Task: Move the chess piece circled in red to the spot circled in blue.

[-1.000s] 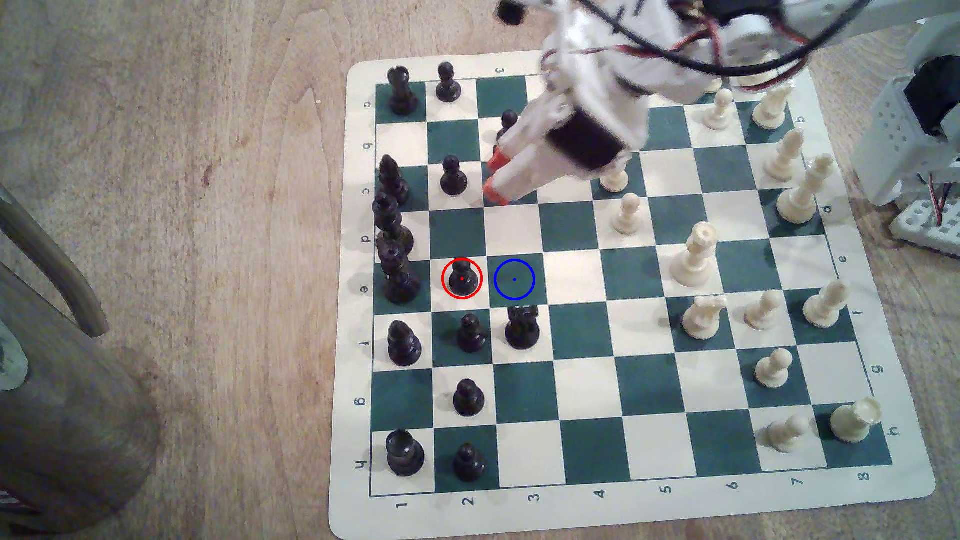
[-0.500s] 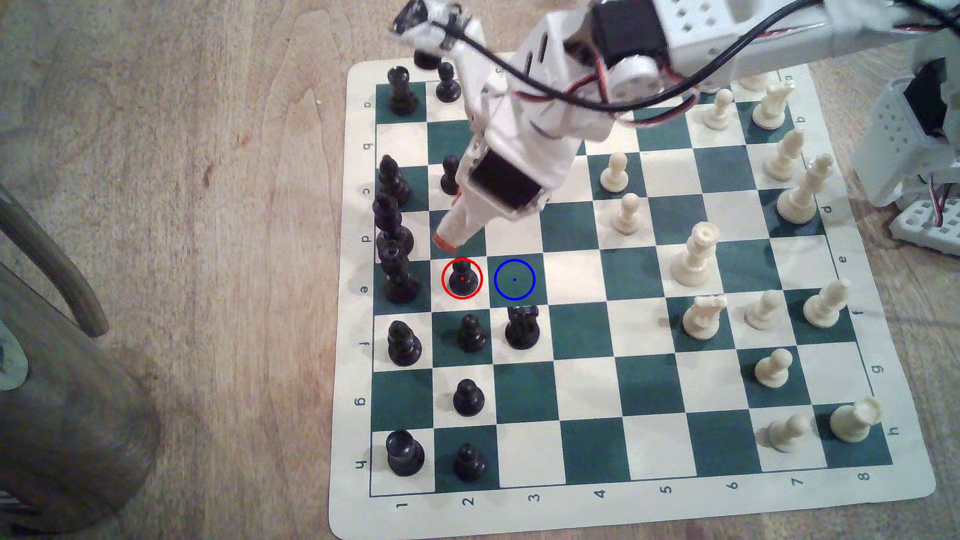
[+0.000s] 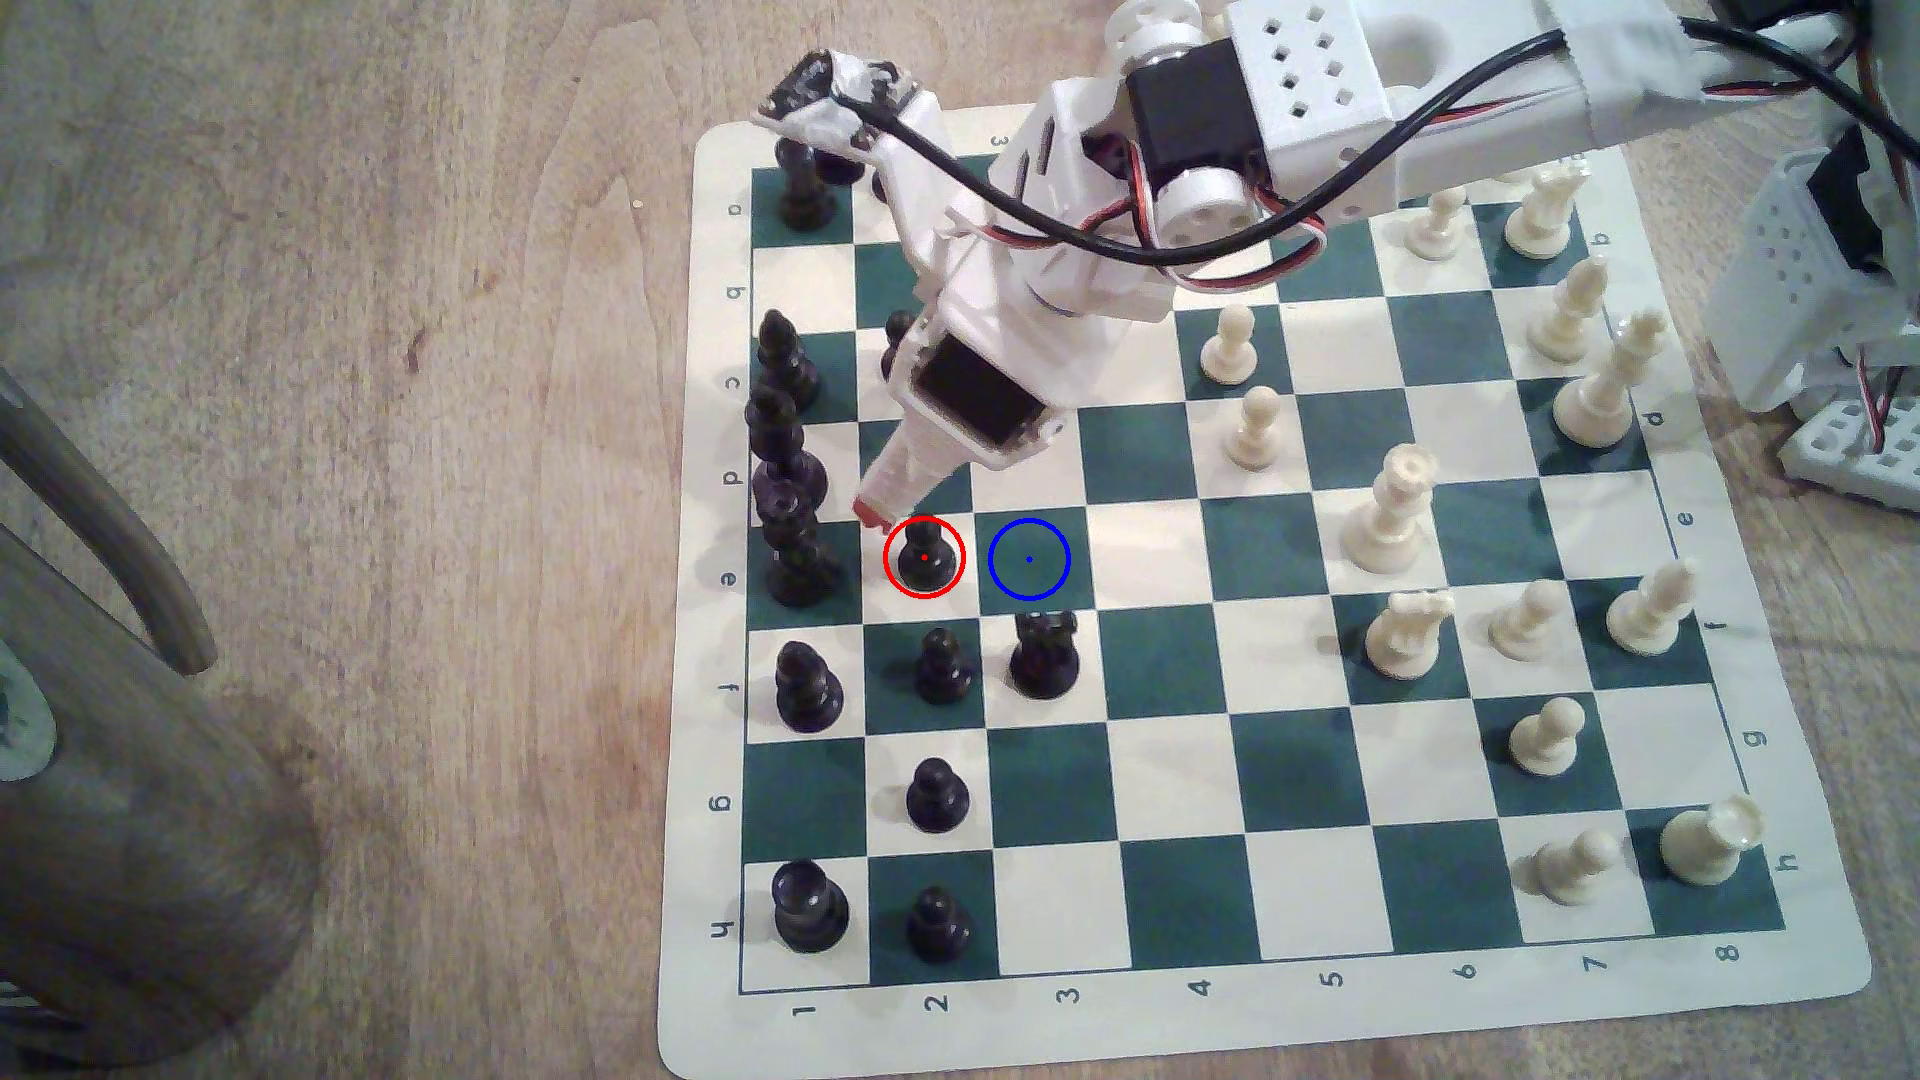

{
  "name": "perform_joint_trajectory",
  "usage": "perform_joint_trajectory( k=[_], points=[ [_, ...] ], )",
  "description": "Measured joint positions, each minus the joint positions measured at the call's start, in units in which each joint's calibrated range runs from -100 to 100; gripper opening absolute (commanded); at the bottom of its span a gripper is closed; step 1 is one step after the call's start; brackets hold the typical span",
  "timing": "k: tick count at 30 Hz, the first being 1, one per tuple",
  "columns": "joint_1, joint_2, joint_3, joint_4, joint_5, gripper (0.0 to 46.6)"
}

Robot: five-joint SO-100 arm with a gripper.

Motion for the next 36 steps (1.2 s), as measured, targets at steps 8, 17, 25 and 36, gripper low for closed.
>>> perform_joint_trajectory(
  k=[8, 17, 25, 36],
  points=[
    [-1.55, 3.10, -0.81, -0.48, -0.10, 15.9],
    [-1.77, 3.35, -0.81, -0.48, -0.10, 14.8],
    [-2.65, 4.94, -0.81, -0.48, -0.10, 13.8],
    [-2.65, 4.94, -0.81, -0.48, -0.10, 13.3]
  ],
)
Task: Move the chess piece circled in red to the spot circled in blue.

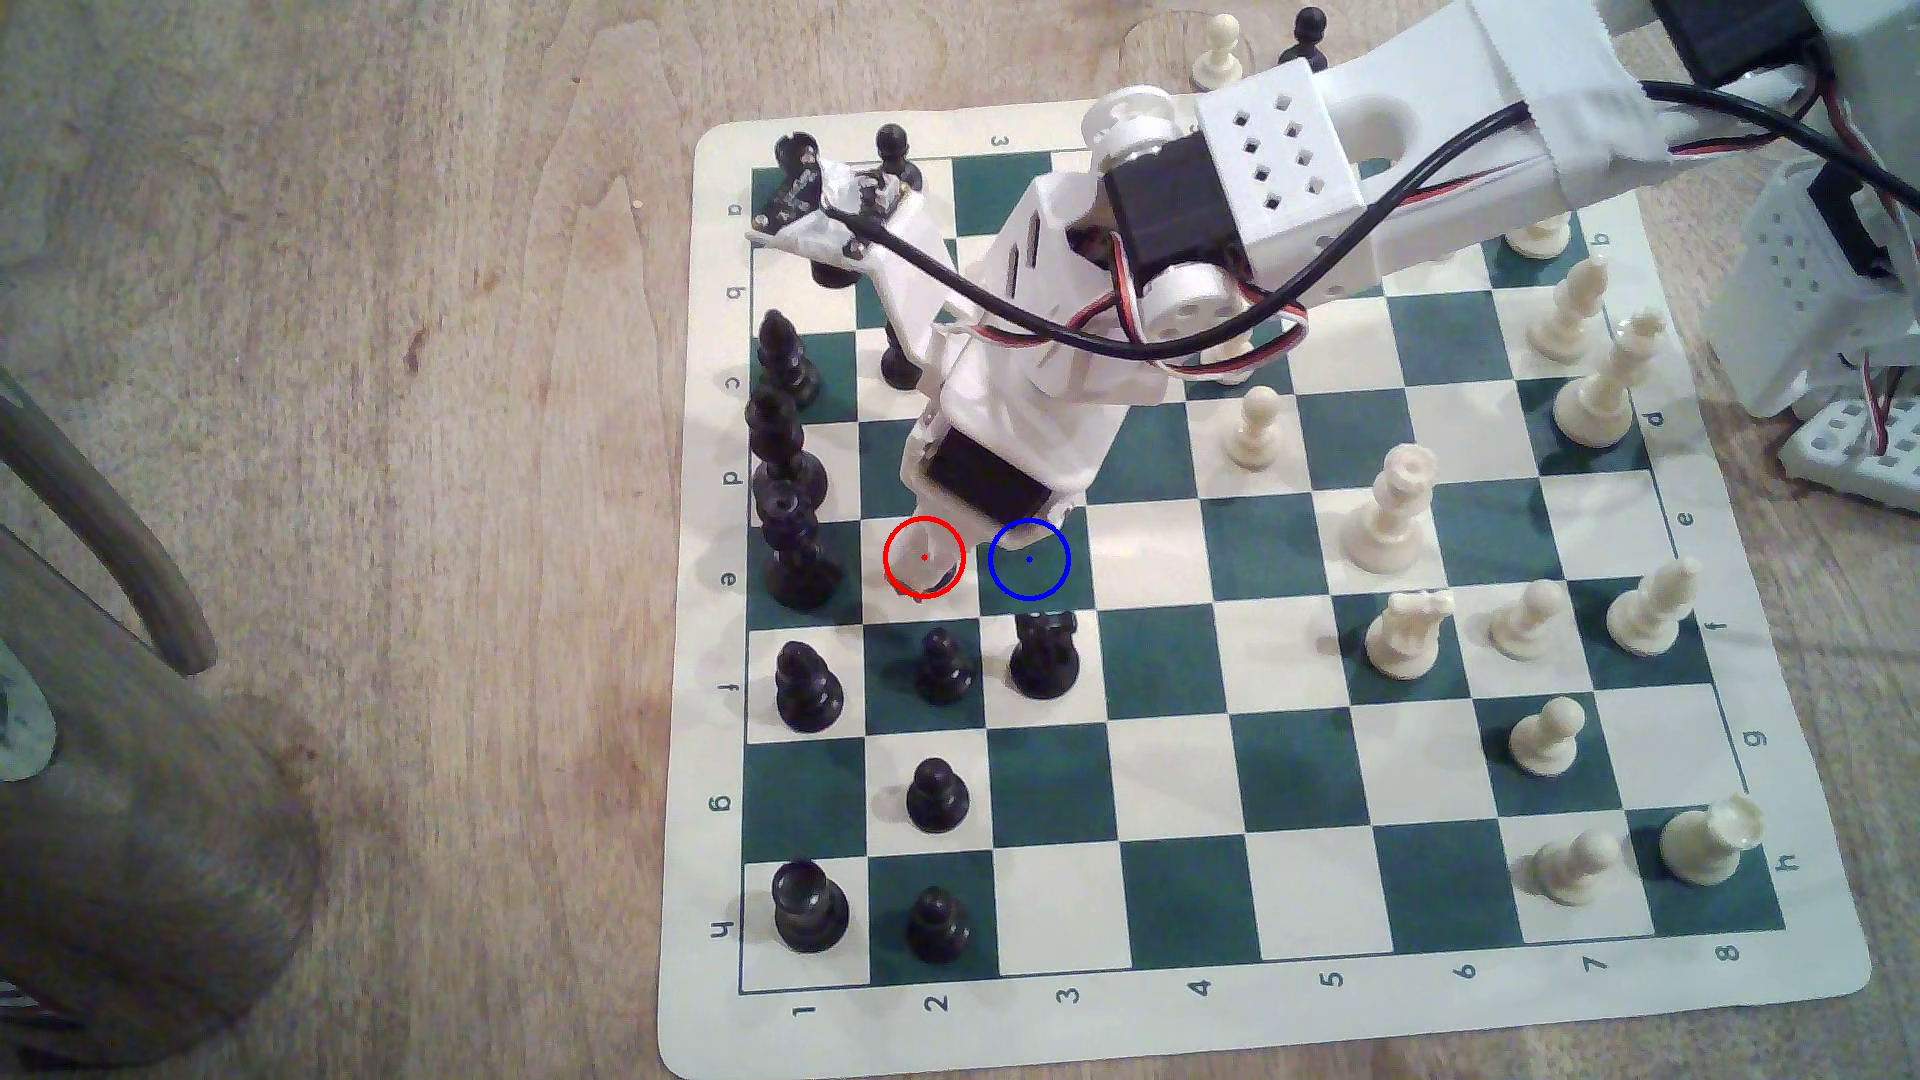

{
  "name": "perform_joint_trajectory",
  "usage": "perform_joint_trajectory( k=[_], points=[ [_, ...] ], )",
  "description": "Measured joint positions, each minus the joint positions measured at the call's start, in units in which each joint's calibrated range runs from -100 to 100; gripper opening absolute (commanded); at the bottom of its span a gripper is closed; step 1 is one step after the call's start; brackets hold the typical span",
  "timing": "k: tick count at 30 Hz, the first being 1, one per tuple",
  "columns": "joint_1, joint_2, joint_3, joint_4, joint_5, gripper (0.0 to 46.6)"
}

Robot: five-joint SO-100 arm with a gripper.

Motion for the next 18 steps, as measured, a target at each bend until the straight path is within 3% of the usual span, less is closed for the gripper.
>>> perform_joint_trajectory(
  k=[18],
  points=[
    [0.00, 0.08, -2.53, 0.00, -0.29, 13.1]
  ],
)
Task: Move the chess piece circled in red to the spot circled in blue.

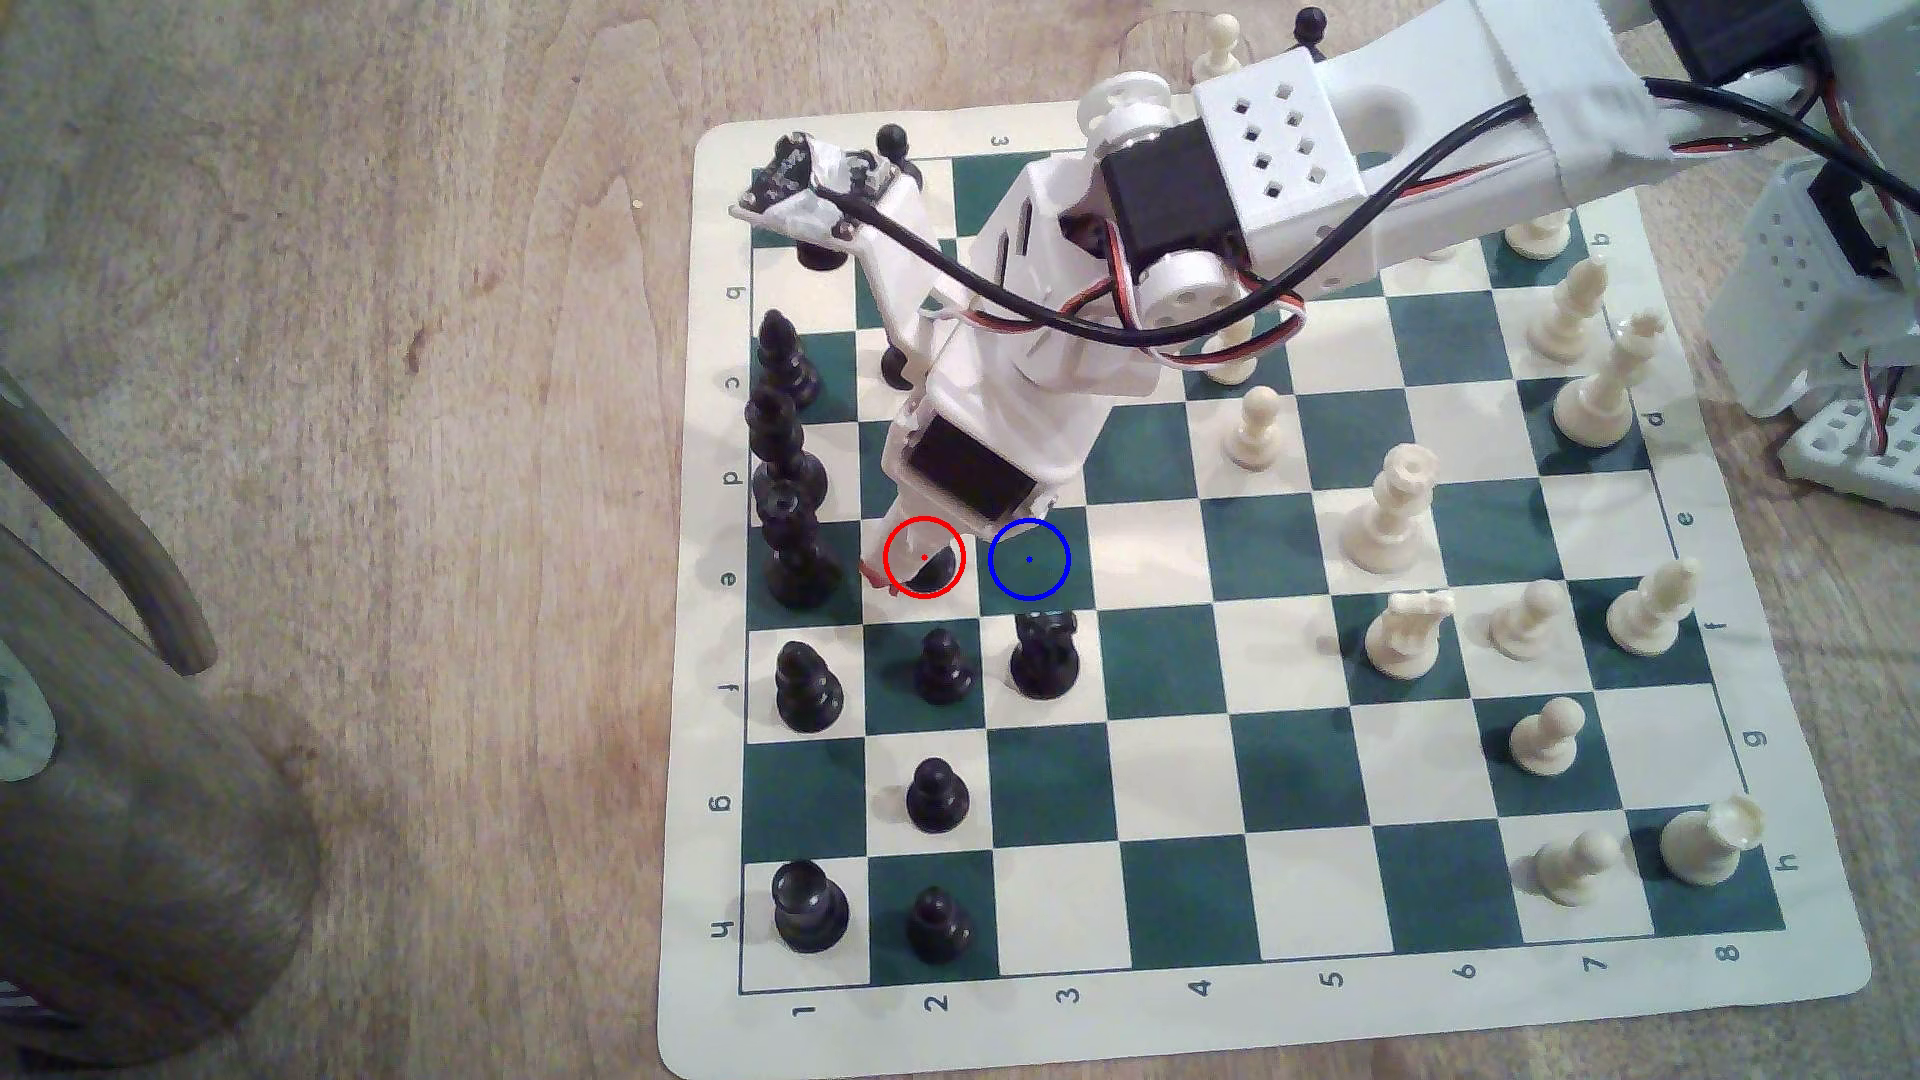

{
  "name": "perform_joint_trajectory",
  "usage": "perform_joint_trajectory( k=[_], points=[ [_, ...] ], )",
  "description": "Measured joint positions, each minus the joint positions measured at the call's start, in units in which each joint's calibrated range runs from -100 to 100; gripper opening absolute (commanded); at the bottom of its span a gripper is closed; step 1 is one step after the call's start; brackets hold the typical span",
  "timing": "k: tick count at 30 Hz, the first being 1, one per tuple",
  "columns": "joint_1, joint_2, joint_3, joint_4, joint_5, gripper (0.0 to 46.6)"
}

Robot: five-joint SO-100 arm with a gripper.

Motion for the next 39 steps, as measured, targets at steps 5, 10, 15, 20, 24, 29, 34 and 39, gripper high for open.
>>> perform_joint_trajectory(
  k=[5, 10, 15, 20, 24, 29, 34, 39],
  points=[
    [0.00, 1.34, 0.00, 0.00, 0.00, 13.1],
    [0.00, 1.59, 0.00, 0.00, 0.00, 12.0],
    [0.00, 1.59, 0.00, 0.00, 0.00, 0.3],
    [0.00, 1.59, 0.00, 0.48, 0.05, 0.2],
    [0.00, 1.59, 0.00, 0.64, 0.05, 0.2],
    [0.00, 1.59, -1.99, 1.91, 0.05, 0.2],
    [0.00, 1.68, -8.04, 6.53, 0.59, 0.2],
    [0.00, 0.00, -11.57, 11.87, 0.59, 0.2]
  ],
)
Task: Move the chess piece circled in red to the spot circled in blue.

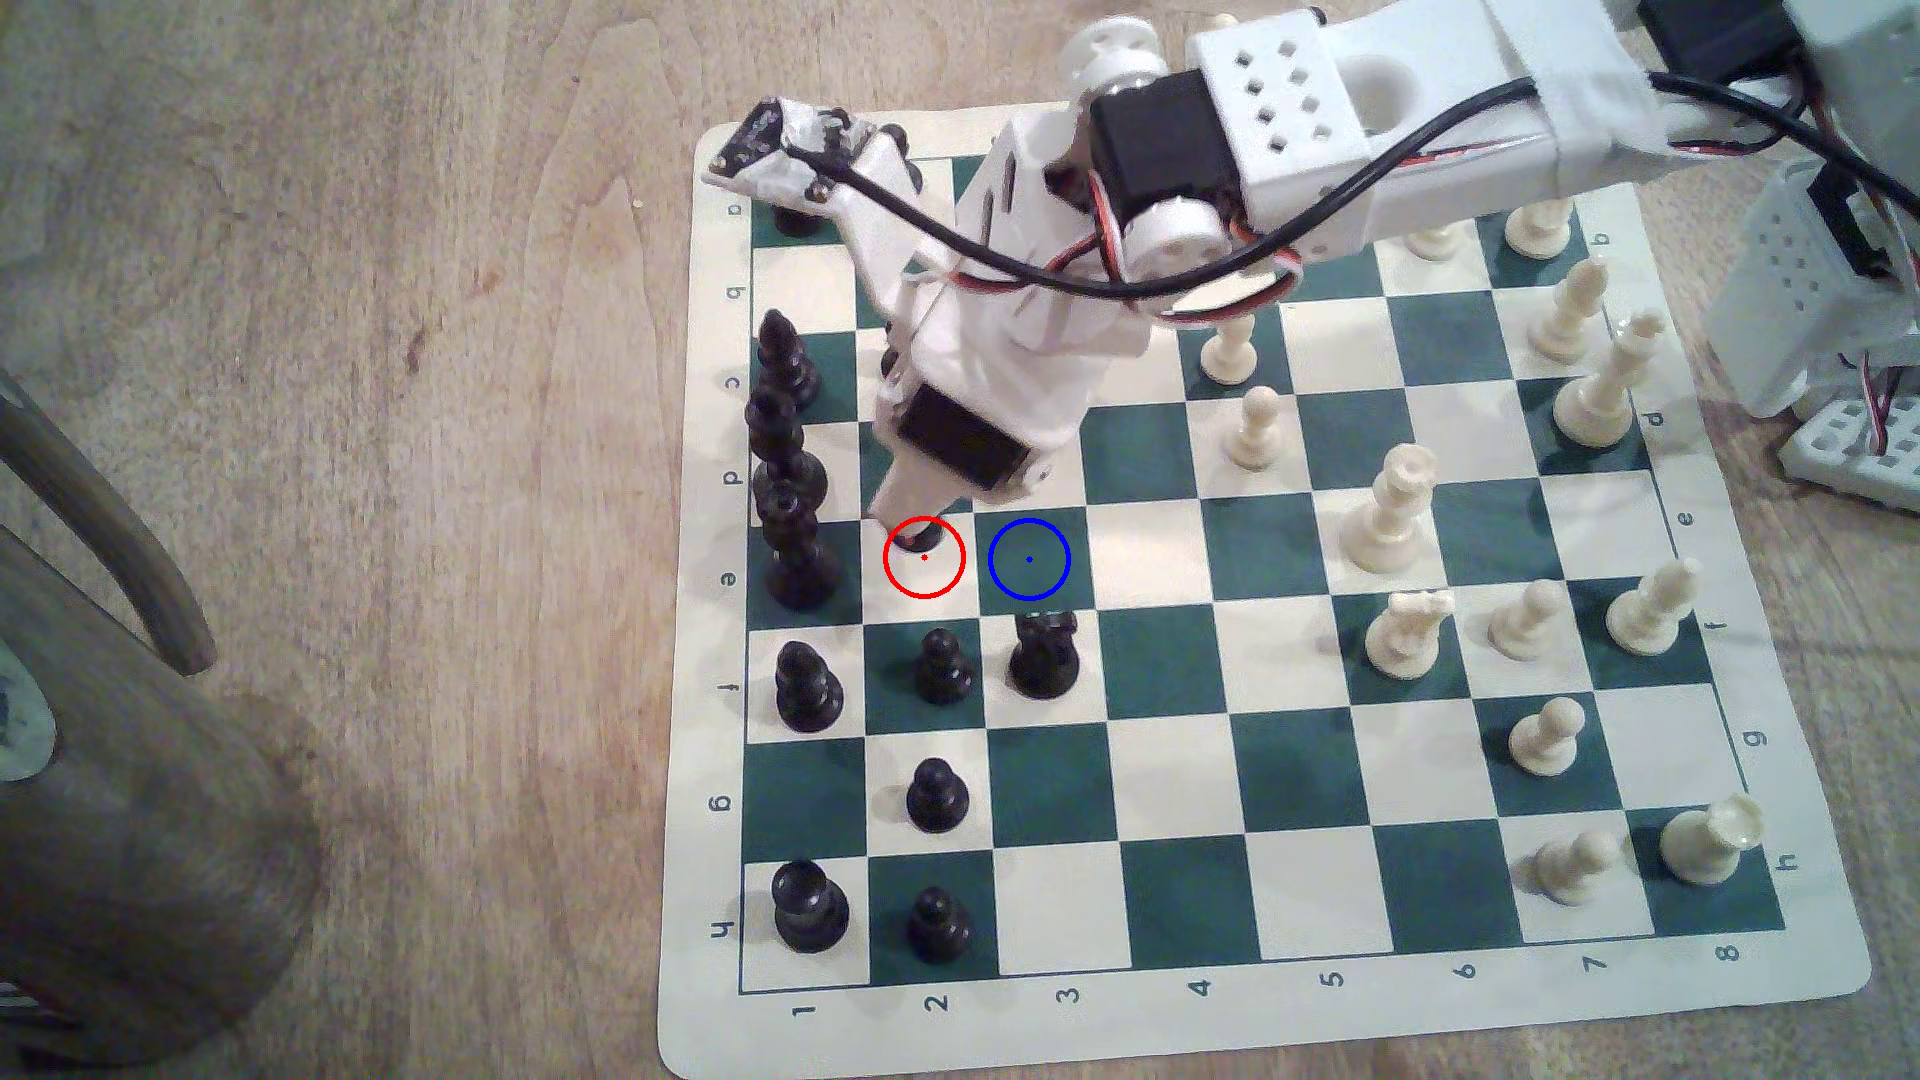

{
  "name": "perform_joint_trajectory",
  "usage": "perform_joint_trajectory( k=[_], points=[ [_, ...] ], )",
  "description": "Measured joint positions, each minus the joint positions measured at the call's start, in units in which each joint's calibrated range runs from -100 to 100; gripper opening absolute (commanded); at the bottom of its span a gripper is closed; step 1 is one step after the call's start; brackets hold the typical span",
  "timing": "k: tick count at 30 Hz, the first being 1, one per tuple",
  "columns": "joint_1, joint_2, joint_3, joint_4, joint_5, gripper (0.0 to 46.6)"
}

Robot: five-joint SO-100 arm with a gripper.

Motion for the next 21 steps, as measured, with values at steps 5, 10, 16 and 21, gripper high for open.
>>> perform_joint_trajectory(
  k=[5, 10, 16, 21],
  points=[
    [-0.07, -7.79, 9.67, -0.40, 0.20, 0.2],
    [-0.81, -14.41, 22.41, -2.95, 0.39, 0.2],
    [-1.55, -16.25, 29.64, -7.65, 0.39, 0.2],
    [-1.77, -16.17, 29.73, -9.32, 0.20, 0.2]
  ],
)
